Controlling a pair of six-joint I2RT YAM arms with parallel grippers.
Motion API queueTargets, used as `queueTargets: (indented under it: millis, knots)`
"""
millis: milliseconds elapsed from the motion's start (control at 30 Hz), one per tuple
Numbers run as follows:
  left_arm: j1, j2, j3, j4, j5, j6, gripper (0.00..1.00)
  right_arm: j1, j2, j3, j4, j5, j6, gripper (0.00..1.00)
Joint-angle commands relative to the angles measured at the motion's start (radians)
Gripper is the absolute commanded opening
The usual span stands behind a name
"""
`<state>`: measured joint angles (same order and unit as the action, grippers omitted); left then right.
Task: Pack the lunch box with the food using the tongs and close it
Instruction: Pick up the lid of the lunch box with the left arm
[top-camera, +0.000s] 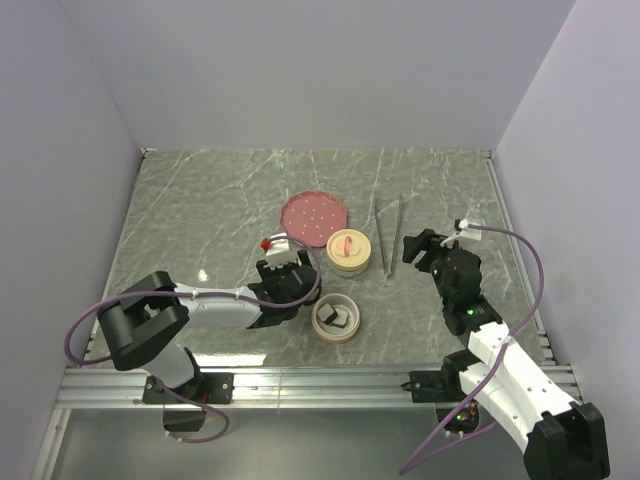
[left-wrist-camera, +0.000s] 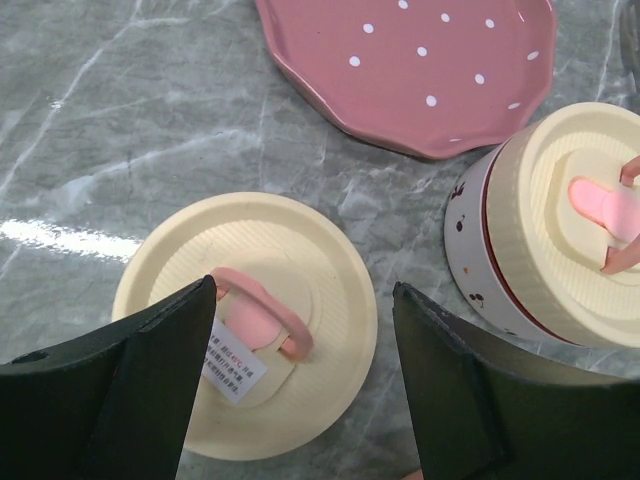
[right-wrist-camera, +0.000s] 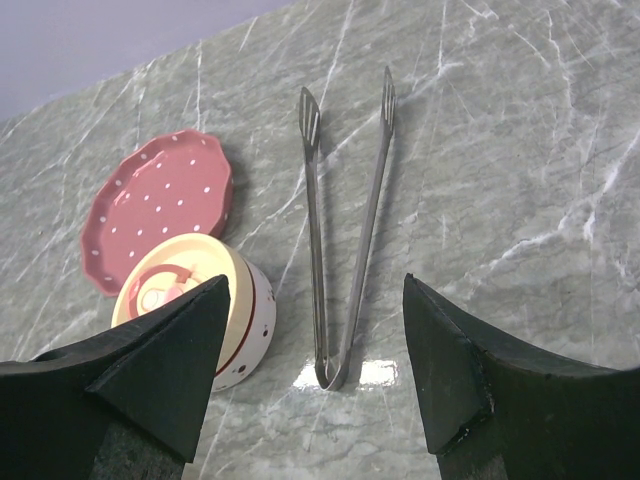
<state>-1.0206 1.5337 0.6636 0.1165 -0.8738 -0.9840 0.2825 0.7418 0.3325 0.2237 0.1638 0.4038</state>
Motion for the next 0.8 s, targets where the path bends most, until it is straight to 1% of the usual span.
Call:
queueTargets:
  millis: [0,200,400,500,600,633,767]
  knots:
    - [0.017,0.020,0.014,0.080,0.055,0.038,0.77,-0.005,-0.005,-0.004,0.037,-0.001,0.000,0.77]
    - [0.034,0.043,0.019,0.074,0.104,0.036,0.78,-0.006,-0.001,-0.003,0.036,-0.001,0.001,0.77]
    - [0.039,0.049,0.016,0.066,0.096,0.039,0.77,-0.006,0.002,-0.006,0.037,0.000,0.001,0.77]
    - [0.063,0.068,0.019,0.090,0.125,0.057,0.74,-0.005,0.004,-0.003,0.036,-0.001,0.003,0.77]
    - [0.117,0.068,-0.008,0.139,0.189,0.076,0.70,-0.005,0.002,-0.003,0.034,0.002,0.001,0.77]
    - [0.144,0.065,-0.030,0.150,0.206,0.088,0.67,-0.005,0.001,-0.004,0.034,0.002,0.001,0.77]
    - [0.159,0.049,-0.042,0.164,0.220,0.114,0.62,-0.006,0.004,-0.004,0.034,0.005,0.003,0.77]
